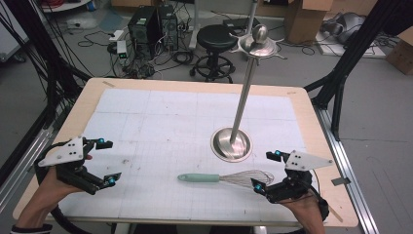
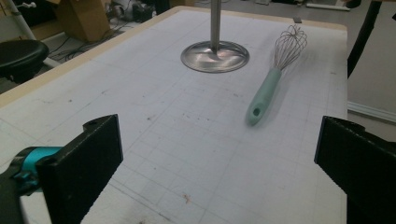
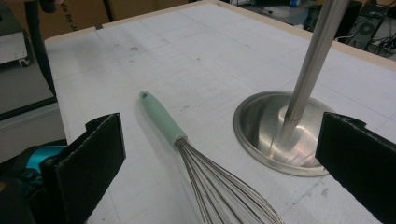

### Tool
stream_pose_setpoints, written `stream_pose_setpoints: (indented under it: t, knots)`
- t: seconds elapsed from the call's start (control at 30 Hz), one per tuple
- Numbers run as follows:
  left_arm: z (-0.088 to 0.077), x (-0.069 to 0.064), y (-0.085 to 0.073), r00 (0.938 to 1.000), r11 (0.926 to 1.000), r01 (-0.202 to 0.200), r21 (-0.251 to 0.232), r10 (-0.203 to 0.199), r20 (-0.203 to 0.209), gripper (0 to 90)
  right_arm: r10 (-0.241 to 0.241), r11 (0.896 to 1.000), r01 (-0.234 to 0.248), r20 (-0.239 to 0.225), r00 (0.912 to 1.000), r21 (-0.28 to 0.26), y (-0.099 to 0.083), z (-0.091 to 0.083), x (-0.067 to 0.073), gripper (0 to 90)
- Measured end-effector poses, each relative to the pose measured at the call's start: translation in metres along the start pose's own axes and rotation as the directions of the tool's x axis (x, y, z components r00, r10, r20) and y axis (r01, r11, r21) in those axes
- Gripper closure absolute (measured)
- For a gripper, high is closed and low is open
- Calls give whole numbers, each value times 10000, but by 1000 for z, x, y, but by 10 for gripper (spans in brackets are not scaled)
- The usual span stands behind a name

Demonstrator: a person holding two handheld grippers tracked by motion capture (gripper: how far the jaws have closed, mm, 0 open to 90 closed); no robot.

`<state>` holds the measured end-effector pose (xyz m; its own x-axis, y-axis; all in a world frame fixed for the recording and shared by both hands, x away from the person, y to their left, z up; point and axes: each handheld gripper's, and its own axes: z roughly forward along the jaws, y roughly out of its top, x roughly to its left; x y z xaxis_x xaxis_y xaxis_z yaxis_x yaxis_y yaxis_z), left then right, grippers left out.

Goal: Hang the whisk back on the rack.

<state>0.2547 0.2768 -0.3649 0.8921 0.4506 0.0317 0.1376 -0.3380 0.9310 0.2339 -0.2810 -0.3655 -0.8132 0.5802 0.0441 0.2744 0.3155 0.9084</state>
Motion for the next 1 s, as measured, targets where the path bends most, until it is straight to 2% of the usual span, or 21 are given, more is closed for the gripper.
stream_pose_setpoints:
  t: [0.1, 0.37, 0.5, 0.63, 0.83, 1.0]
  knots:
    - [-1, 1, 0, 10000, 10000, 48, -74, -48, -22, 17, -57, 10000, 57, 30, 10000, 15, 2, 1, 1, 5]
    - [-2, -1, 0, 9999, 9995, 143, -272, -142, 43, 17, -386, 9992, 389, -290, 9988, 96, 11, 7, 3, 5]
    - [-3, 0, 1, 9998, 9991, 169, -377, -164, 122, 17, -475, 9983, 481, -173, 9987, 336, 17, 11, 4, 5]
    - [-4, 2, 0, 9997, 9988, 241, -436, -238, 70, 17, -934, 9925, 974, -551, 9941, 745, 25, 17, 5, 5]
    - [-5, 3, 1, 9998, 9992, 210, -345, -210, 19, 17, -1302, 9809, 1429, -1001, 9864, 1320, 35, 34, 7, 5]
    - [-5, 3, 2, 9999, 9996, 158, -222, -157, 12, 17, -1643, 9639, 1910, -1501, 9749, 1854, 41, 51, 8, 5]
